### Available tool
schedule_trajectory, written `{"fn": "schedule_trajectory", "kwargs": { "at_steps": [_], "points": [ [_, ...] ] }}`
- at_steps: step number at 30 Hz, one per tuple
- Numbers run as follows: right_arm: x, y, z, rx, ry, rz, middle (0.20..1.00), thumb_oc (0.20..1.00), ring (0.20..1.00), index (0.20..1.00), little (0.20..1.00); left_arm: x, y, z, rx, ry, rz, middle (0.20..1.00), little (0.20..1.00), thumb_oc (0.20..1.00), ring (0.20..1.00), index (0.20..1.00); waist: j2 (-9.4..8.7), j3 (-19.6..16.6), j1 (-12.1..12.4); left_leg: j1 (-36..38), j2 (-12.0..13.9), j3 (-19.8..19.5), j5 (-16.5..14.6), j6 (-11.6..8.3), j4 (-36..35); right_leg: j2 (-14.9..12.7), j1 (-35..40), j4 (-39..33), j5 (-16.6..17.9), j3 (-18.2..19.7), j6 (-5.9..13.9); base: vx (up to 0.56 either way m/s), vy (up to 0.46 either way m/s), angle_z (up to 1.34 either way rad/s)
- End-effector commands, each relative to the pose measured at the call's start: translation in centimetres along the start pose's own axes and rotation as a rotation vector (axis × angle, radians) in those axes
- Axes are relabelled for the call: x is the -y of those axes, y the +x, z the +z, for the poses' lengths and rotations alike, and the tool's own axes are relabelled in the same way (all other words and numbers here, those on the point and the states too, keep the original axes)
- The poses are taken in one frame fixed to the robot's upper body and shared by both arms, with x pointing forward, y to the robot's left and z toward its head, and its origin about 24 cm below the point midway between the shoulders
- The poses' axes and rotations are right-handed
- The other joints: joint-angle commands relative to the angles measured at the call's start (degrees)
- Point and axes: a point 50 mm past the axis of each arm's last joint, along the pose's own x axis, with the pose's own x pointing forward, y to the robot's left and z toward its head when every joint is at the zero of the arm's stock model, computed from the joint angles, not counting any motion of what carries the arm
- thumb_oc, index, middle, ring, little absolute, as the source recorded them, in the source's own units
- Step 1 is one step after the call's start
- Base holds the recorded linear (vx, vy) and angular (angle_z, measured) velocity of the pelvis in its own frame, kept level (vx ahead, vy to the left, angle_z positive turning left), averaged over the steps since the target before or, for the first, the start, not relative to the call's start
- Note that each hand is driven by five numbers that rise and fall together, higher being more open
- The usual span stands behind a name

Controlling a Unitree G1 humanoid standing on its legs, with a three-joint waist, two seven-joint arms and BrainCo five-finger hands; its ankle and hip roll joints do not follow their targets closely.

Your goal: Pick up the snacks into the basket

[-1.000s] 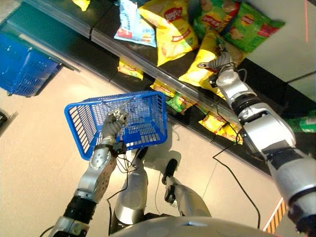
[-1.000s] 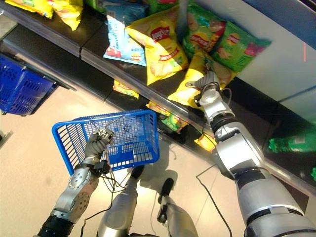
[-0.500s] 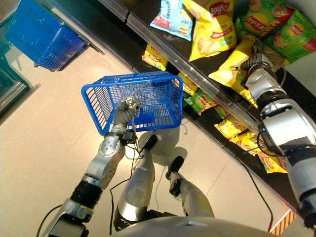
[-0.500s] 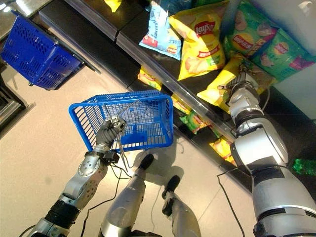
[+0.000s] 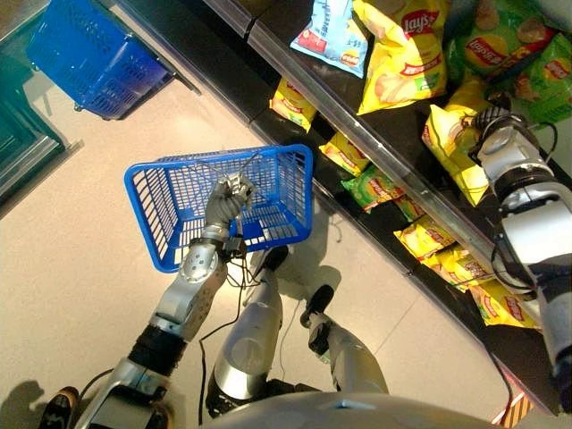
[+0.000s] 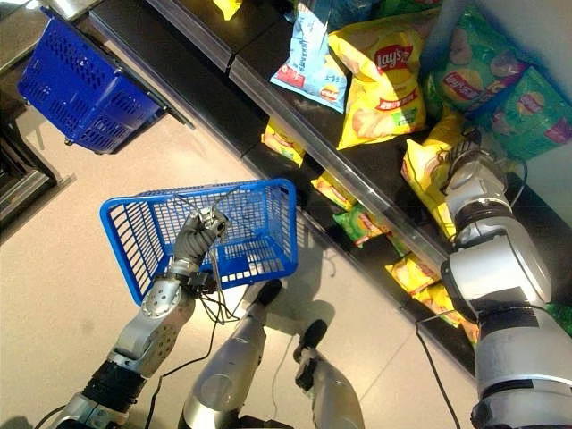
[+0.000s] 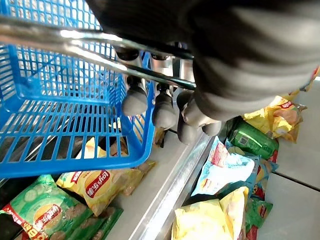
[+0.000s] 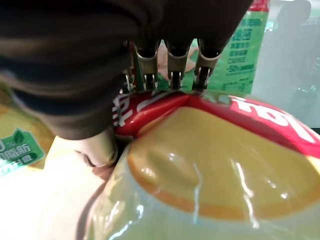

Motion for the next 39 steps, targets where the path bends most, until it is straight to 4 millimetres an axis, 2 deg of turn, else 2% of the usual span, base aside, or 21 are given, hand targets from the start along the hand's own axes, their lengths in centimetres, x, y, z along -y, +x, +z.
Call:
{"fn": "schedule_trajectory", "kwargs": {
  "at_steps": [1, 4, 8, 11, 12, 13, 14, 15, 16, 17, 18, 19, 22, 25, 26, 28, 33, 34, 35, 36, 39],
  "points": [
    [-3.4, -0.8, -2.8, -0.083, -0.013, 0.159, 0.2, 0.2, 0.2, 0.2, 0.2, 3.1, 0.2, 7.6, 0.386, -0.042, -0.127, 0.2, 0.2, 0.2, 0.2, 0.2, 1.48, 3.54, -0.26, 0.33, -1.19, 5.07, -6.79, 0.54, 3.22, -2.51, -2.09, -0.18, 2.39, 1.69, 2.95, 0.0, 0.0, 0.0],
    [-3.5, -0.8, -1.8, -0.043, 0.05, 0.153, 0.2, 0.2, 0.2, 0.2, 0.2, 2.9, 0.2, 7.6, 0.39, -0.039, -0.121, 0.2, 0.2, 0.2, 0.2, 0.2, 1.39, 3.46, -0.73, 0.73, -0.97, 5.25, -6.79, 0.54, 3.03, -2.51, -2.01, -0.01, 2.24, 2.09, 2.92, 0.0, 0.0, 0.0],
    [-4.3, -1.5, 1.3, 0.115, 0.264, 0.145, 0.2, 0.2, 0.2, 0.2, 0.2, 1.5, 0.1, 8.1, 0.418, -0.016, -0.056, 0.2, 0.2, 0.2, 0.2, 0.2, 0.41, 2.4, -2.64, 2.14, -0.22, 6.35, -7.08, 0.54, 2.39, -2.32, -1.11, -0.46, 1.99, 3.22, 3.02, 0.01, 0.008, -0.09],
    [-4.7, -2.3, 2.1, 0.193, 0.35, 0.145, 0.2, 0.2, 0.2, 0.2, 0.2, 0.6, -0.1, 8.3, 0.425, -0.009, -0.017, 0.2, 0.2, 0.2, 0.2, 0.2, -0.23, 1.21, -3.99, 2.74, -0.04, 6.79, -6.8, 0.69, 1.68, -2.5, -0.68, -1.08, 2.37, 3.64, 3.24, 0.02, 0.014, -0.18],
    [-5.2, -3.8, 2.2, 0.283, 0.491, 0.145, 0.2, 0.2, 0.2, 0.2, 0.2, -0.2, -0.2, 8.4, 0.432, -0.006, 0.021, 0.2, 0.2, 0.2, 0.2, 0.2, -0.35, -0.16, -5.65, 4.17, 0.3, 7.6, -7.55, 0.88, 1.43, -2.63, 0.51, -1.47, 2.1, 4.3, 3.43, 0.03, 0.019, -0.24],
    [-5.3, -3.9, 2.0, 0.279, 0.492, 0.145, 0.2, 0.2, 0.2, 0.2, 0.2, -0.2, -0.2, 8.3, 0.43, -0.006, 0.018, 0.2, 0.2, 0.2, 0.2, 0.2, -0.43, -0.32, -5.57, 4.04, 0.21, 7.58, -7.22, 0.92, 1.28, -2.72, 0.4, -1.63, 2.36, 4.26, 3.47, 0.08, 0.003, -0.31],
    [-7.1, -5.1, 2.0, 0.27, 0.62, 0.169, 0.2, 0.2, 0.2, 0.2, 0.2, 0.4, -0.2, 7.8, 0.41, -0.027, -0.005, 0.2, 0.2, 0.2, 0.2, 0.2, 0.11, -1.89, -6.01, 5.23, 0.21, 7.61, -7.9, 1.16, 1.29, -3.12, 1.93, -2.01, 2.0, 4.2, 3.53, 0.07, -0.006, -0.3],
    [-6.6, -5.8, 3.5, 0.328, 0.679, 0.163, 0.2, 0.2, 0.2, 0.2, 0.2, 0.2, -0.1, 7.6, 0.401, -0.027, 0.004, 0.2, 0.2, 0.2, 0.2, 0.2, 0.35, -2.54, -6.29, 5.73, 0.14, 7.68, -8.06, 1.29, 1.28, -3.24, 2.47, -2.14, 1.91, 4.26, 3.56, 0.09, -0.006, -0.28],
    [-6.9, -7.1, 3.2, 0.376, 0.769, 0.198, 0.2, 0.2, 0.2, 0.2, 0.2, 0.0, -0.1, 7.6, 0.398, -0.032, 0.014, 0.2, 0.2, 0.2, 0.2, 0.2, 0.34, -3.19, -7.15, 6.37, 0.21, 7.86, -8.2, 1.41, 1.14, -3.35, 2.91, -2.16, 1.8, 4.49, 3.62, 0.03, 0.016, -0.19],
    [-6.9, -7.1, 3.1, 0.372, 0.769, 0.198, 0.2, 0.2, 0.2, 0.2, 0.2, 0.1, -0.1, 7.5, 0.396, -0.032, 0.012, 0.2, 0.2, 0.2, 0.2, 0.2, 0.27, -3.42, -7.12, 6.18, 0.11, 7.8, -7.81, 1.45, 0.94, -3.45, 2.74, -2.33, 2.08, 4.42, 3.67, 0.05, 0.02, -0.1],
    [-7.0, -9.2, 1.8, 0.424, 0.892, 0.24, 0.2, 0.2, 0.2, 0.2, 0.2, -0.3, -0.4, 7.0, 0.372, -0.031, 0.014, 0.2, 0.2, 0.2, 0.2, 0.2, 0.39, -4.58, -8.59, 7.4, 0.19, 8.28, -8.2, 1.69, 0.88, -3.47, 3.61, -2.55, 1.82, 4.85, 3.71, 0.07, 0.021, 0.0],
    [-6.8, -10.1, 0.6, 0.433, 0.965, 0.248, 0.2, 0.2, 0.2, 0.2, 0.2, -0.3, -0.5, 6.8, 0.362, -0.04, 0.005, 0.2, 0.2, 0.2, 0.2, 0.2, 0.54, -5.37, -9.02, 8.4, 0.23, 8.59, -8.5, 1.79, 0.8, -3.47, 4.44, -2.76, 1.65, 5.06, 3.74, 0.11, 0.024, 0.04],
    [-6.9, -11.8, -2.0, 0.415, 1.096, 0.28, 0.2, 0.2, 0.2, 0.2, 0.2, -1.0, -1.2, 6.1, 0.331, -0.06, 0.01, 0.2, 0.2, 0.2, 0.2, 0.2, 0.65, -7.72, -10.52, 10.6, 0.43, 9.3, -8.85, 1.94, 0.17, -3.39, 6.18, -3.8, 1.66, 5.66, 3.85, 0.09, 0.009, -0.18],
    [-7.1, -13.5, -3.1, 0.427, 1.208, 0.353, 0.2, 0.2, 0.2, 0.2, 0.2, -1.7, -2.0, 5.1, 0.284, -0.081, 0.018, 0.2, 0.2, 0.2, 0.2, 0.2, 0.86, -10.47, -11.86, 12.91, 0.74, 10.49, -9.24, 2.09, -0.73, -2.98, 7.93, -5.0, 1.87, 6.94, 4.01, 0.07, -0.005, -0.23],
    [-7.1, -13.5, -3.1, 0.426, 1.208, 0.353, 0.2, 0.2, 0.2, 0.2, 0.2, -1.7, -2.0, 5.1, 0.284, -0.081, 0.018, 0.2, 0.2, 0.2, 0.2, 0.2, 0.87, -10.46, -11.84, 12.94, 0.74, 10.51, -9.24, 2.09, -0.75, -2.98, 7.95, -5.02, 1.88, 6.95, 4.01, 0.08, 0.006, -0.29],
    [-8.1, -15.1, -3.4, 0.425, 1.263, 0.462, 0.2, 0.2, 0.2, 0.2, 0.2, -1.9, -2.6, 4.4, 0.249, -0.079, 0.001, 0.2, 0.2, 0.2, 0.2, 0.2, 1.33, -13.0, -12.93, 15.24, 1.02, 11.39, -9.56, 2.14, -1.73, -2.63, 9.57, -6.11, 1.99, 8.0, 4.22, 0.09, 0.008, -0.25],
    [-11.5, -17.7, -4.0, 0.364, 1.218, 0.711, 0.2, 0.2, 0.2, 0.2, 0.2, -1.5, -3.0, 3.5, 0.2, -0.08, -0.058, 0.2, 0.2, 0.2, 0.2, 0.2, 2.2, -16.34, -13.99, 18.33, 1.97, 12.51, -9.18, 1.99, -4.4, -2.42, 11.27, -7.57, 2.33, 9.02, 4.37, 0.07, -0.004, -0.2],
    [-12.9, -18.4, -3.9, 0.339, 1.191, 0.781, 0.2, 0.2, 0.2, 0.2, 0.2, -1.0, -2.8, 3.5, 0.198, -0.095, -0.087, 0.2, 0.2, 0.2, 0.2, 0.2, 2.41, -16.54, -14.1, 18.44, 2.0, 12.76, -9.07, 1.88, -4.59, -2.43, 11.19, -7.56, 2.45, 9.16, 4.41, 0.02, -0.002, -0.08],
    [-12.9, -18.4, -3.9, 0.34, 1.191, 0.781, 0.2, 0.2, 0.2, 0.2, 0.2, -1.0, -2.8, 3.5, 0.198, -0.095, -0.086, 0.2, 0.2, 0.2, 0.2, 0.2, 2.4, -16.55, -14.11, 18.45, 2.01, 12.77, -9.07, 1.88, -4.61, -2.42, 11.18, -7.55, 2.45, 9.18, 4.41, -0.03, -0.024, -0.08],
    [-14.8, -19.8, -3.0, 0.341, 1.124, 0.9, 0.2, 0.2, 0.2, 0.2, 0.2, 0.2, -2.3, 3.7, 0.203, -0.098, -0.148, 0.2, 0.2, 0.2, 0.2, 0.2, 2.76, -16.13, -14.18, 18.01, 2.06, 12.78, -8.88, 1.65, -4.56, -2.41, 10.54, -7.19, 2.46, 9.13, 4.36, -0.06, -0.032, -0.04],
    [-16.6, -20.8, -1.2, 0.352, 1.066, 1.0, 0.2, 0.2, 0.2, 0.2, 0.2, 1.9, -1.3, 4.5, 0.232, -0.111, -0.21, 0.2, 0.2, 0.2, 0.2, 0.2, 3.12, -13.94, -14.11, 15.91, 1.93, 12.76, -8.59, 1.45, -3.31, -2.35, 8.06, -5.91, 2.53, 9.29, 4.1, -0.15, -0.042, -0.03]
  ]
}}
